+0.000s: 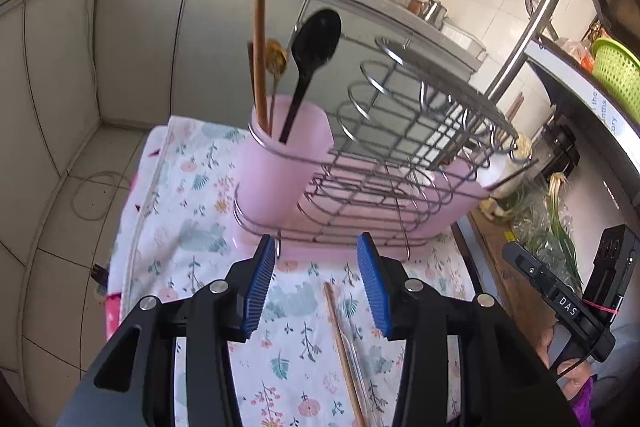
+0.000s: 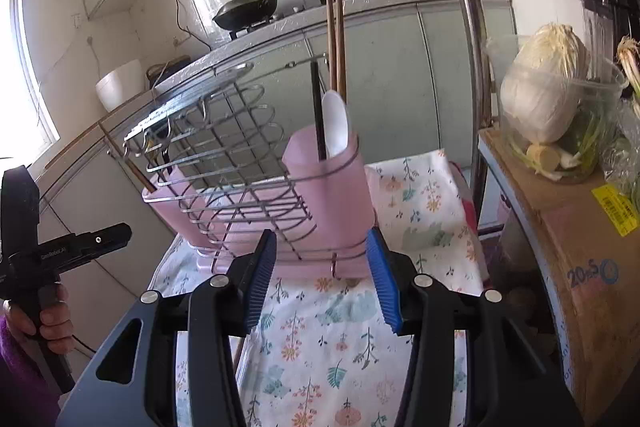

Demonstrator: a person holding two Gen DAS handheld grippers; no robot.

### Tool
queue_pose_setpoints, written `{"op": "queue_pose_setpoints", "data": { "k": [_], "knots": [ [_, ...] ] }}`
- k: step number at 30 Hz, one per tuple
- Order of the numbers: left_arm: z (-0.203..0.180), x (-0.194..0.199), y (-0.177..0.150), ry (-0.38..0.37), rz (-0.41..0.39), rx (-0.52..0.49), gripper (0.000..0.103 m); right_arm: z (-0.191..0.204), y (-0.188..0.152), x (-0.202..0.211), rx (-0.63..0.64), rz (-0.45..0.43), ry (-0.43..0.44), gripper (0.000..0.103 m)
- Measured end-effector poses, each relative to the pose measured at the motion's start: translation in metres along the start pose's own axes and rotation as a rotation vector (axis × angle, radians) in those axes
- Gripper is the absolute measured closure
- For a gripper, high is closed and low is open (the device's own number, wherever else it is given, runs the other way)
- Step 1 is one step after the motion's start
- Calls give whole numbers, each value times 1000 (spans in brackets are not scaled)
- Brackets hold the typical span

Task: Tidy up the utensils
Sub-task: 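Grasp the last wooden chopstick with the left gripper while the right gripper grasps the clear plastic utensil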

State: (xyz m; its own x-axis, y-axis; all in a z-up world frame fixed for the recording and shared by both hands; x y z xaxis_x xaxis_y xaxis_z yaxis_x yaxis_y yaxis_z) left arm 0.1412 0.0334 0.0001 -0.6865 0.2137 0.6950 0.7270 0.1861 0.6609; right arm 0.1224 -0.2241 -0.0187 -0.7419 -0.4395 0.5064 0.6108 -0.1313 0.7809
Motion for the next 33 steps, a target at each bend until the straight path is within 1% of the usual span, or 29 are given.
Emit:
{"op": "queue_pose_setpoints", "data": {
  "k": [5,8,10,11,13,16,19,23,26,28,31,33],
  "knots": [
    [-13,-28,-41,-33,125,-5,65,-4,-25,-5,-16,56,-2,55],
    [-23,-45,-64,-19,187,-38,68,-7,-40,-11,-29,92,-5,55],
    [-28,-54,-77,-6,222,-54,72,-8,-51,-16,-25,129,-13,55],
    [-29,-59,-82,3,239,-61,73,-8,-55,-18,-25,142,-12,55],
    [-31,-69,-91,24,275,-73,80,-6,-61,-21,-22,172,-5,55],
    [-31,-81,-99,31,320,-62,86,-3,-69,-25,-28,209,19,55],
    [-29,-94,-104,35,364,-38,89,-2,-76,-29,-47,239,43,55],
    [-30,-106,-103,27,394,-10,90,-3,-81,-32,-77,272,72,55],
    [-29,-116,-104,39,410,-6,94,-1,-84,-35,-94,293,92,56],
    [-31,-121,-107,18,423,17,96,1,-86,-36,-96,307,101,56],
    [-27,-120,-106,9,414,42,97,4,-90,-40,-101,330,112,56],
    [-19,-115,-103,27,395,43,97,7,-94,-45,-111,350,125,56]
  ]
}}
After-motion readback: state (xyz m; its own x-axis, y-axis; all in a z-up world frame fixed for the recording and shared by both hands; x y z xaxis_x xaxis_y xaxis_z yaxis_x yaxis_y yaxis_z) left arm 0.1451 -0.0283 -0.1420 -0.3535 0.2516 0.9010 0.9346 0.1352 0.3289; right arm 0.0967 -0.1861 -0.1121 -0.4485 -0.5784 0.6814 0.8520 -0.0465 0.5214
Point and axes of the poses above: each gripper's, at about its wrist camera, not at the fingertips, and x roughly against the way its jaws point, z to its left, y to its top, the point moved 8 cm from there along -x, roughly the way its jaws point, and after that the axes turned 6 degrees about y, right-handed, at the moved point
